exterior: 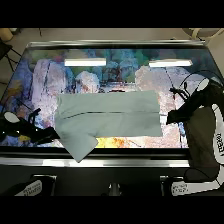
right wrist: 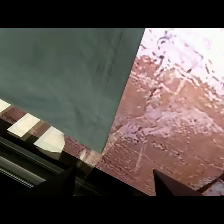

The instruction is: Fold the shirts.

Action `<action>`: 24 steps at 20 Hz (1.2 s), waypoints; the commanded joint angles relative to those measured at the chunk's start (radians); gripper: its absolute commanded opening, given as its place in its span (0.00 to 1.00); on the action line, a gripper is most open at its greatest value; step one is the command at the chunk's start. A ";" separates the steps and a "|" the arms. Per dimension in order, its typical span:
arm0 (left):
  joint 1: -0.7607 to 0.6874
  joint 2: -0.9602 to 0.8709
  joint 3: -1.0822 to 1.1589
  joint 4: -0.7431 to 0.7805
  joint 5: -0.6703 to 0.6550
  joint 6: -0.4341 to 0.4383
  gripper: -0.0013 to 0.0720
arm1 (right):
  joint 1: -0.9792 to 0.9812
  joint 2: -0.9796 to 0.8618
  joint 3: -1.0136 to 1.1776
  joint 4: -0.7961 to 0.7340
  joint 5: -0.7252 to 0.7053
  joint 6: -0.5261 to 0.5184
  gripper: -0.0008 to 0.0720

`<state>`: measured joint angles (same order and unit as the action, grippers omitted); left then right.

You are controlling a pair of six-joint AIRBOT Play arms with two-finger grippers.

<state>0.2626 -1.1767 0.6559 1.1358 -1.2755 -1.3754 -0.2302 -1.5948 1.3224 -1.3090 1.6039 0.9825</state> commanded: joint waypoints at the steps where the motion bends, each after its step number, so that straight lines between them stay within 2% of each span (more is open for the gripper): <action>1: -0.013 0.011 -0.116 -0.095 0.099 0.015 0.73 | -0.004 0.014 -0.047 0.030 -0.022 -0.009 0.67; 5: -0.074 -0.013 -0.121 -0.109 0.163 -0.014 0.69 | -0.004 0.014 -0.089 0.017 -0.025 -0.008 0.67; 6: -0.090 -0.015 -0.121 -0.109 0.175 -0.027 0.60 | -0.004 0.014 -0.119 0.017 -0.032 -0.008 0.67; 7: -0.103 -0.015 -0.121 -0.109 0.178 -0.030 0.45 | -0.004 0.014 -0.151 0.017 -0.043 -0.010 0.68; 8: -0.110 -0.015 -0.121 -0.108 0.178 -0.030 0.32 | -0.004 0.014 -0.185 0.022 -0.061 -0.016 0.70; 9: -0.110 -0.015 -0.121 -0.108 0.177 -0.030 0.23 | -0.004 0.014 -0.212 0.032 -0.080 -0.020 0.74; 10: -0.107 -0.014 -0.120 -0.108 0.177 -0.027 0.08 | -0.004 0.013 -0.238 0.049 -0.107 -0.023 0.78; 14: -0.107 -0.011 -0.120 -0.108 0.177 -0.010 0.06 | -0.004 0.011 -0.289 0.122 -0.214 -0.009 0.77; 16: -0.107 -0.004 -0.120 -0.108 0.177 -0.010 0.06 | -0.004 0.010 -0.315 0.190 -0.243 -0.003 0.72; 17: -0.107 0.000 -0.120 -0.108 0.177 -0.008 0.06 | -0.002 0.010 -0.327 0.216 -0.253 -0.003 0.68; 19: -0.108 0.002 -0.114 -0.108 0.168 -0.007 0.06 | 0.003 0.011 -0.331 0.214 -0.257 0.014 0.32; 20: -0.107 0.004 -0.105 -0.108 0.165 -0.006 0.06 | 0.003 0.011 -0.330 0.212 -0.262 0.014 0.03; 24: -0.106 0.070 0.024 -0.087 0.141 0.050 0.06 | 0.003 0.024 -0.221 0.194 -0.201 -0.081 0.04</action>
<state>0.1566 -1.1484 0.6033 1.0458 -1.0969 -1.3575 -0.2268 -1.5806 1.0405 -1.1213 1.3575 0.9558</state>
